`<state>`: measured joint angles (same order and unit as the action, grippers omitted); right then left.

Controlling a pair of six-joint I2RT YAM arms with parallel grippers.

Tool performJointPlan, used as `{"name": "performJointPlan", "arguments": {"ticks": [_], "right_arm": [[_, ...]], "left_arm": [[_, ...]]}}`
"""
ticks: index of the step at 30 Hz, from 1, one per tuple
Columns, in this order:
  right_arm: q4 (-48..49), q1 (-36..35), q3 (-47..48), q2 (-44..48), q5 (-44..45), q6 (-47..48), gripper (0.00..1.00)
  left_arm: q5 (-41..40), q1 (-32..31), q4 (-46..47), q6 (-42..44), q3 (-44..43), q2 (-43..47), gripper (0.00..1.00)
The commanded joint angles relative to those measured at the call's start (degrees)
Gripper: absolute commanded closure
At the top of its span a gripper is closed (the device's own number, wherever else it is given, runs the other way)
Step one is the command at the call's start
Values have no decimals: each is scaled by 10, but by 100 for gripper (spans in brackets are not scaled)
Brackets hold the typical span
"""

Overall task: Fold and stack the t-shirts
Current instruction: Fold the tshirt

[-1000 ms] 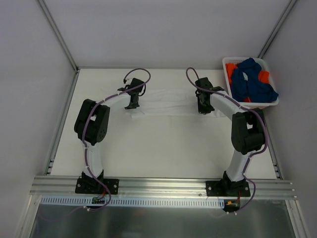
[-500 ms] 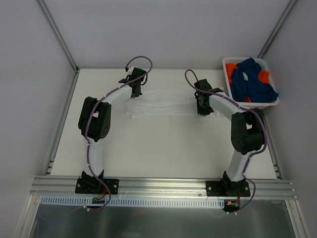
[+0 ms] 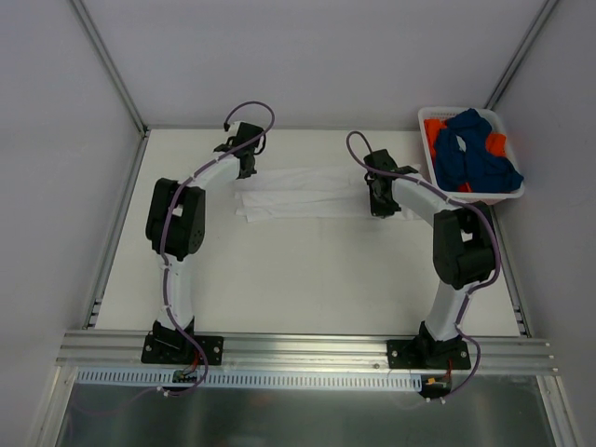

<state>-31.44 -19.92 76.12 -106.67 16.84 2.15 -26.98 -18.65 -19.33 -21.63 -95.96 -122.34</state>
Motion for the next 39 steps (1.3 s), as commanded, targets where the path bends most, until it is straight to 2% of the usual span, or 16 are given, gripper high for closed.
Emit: {"name": "performJointPlan", "arguments": {"ticks": [1,6,13,21,26,39], "right_arm": [[8,-2,8,35,26,-4,100],[-7,2,53,-10,28,0,100],[-14,11,125,-79,21,4,100],[-39,28,222,-154,7,7,100],[-51,36,273,-192,32,22,100],[-100,59,437,-258,35,29,99]], "left_arm": [[27,-7,-3,-10,10,70,100],[47,-42,-2,-32,96,124,100],[87,-74,16,-66,171,159,100],[122,-92,26,-76,152,107,100],[132,-99,27,-76,130,81,100],[145,-105,37,-85,140,62,100]]}}
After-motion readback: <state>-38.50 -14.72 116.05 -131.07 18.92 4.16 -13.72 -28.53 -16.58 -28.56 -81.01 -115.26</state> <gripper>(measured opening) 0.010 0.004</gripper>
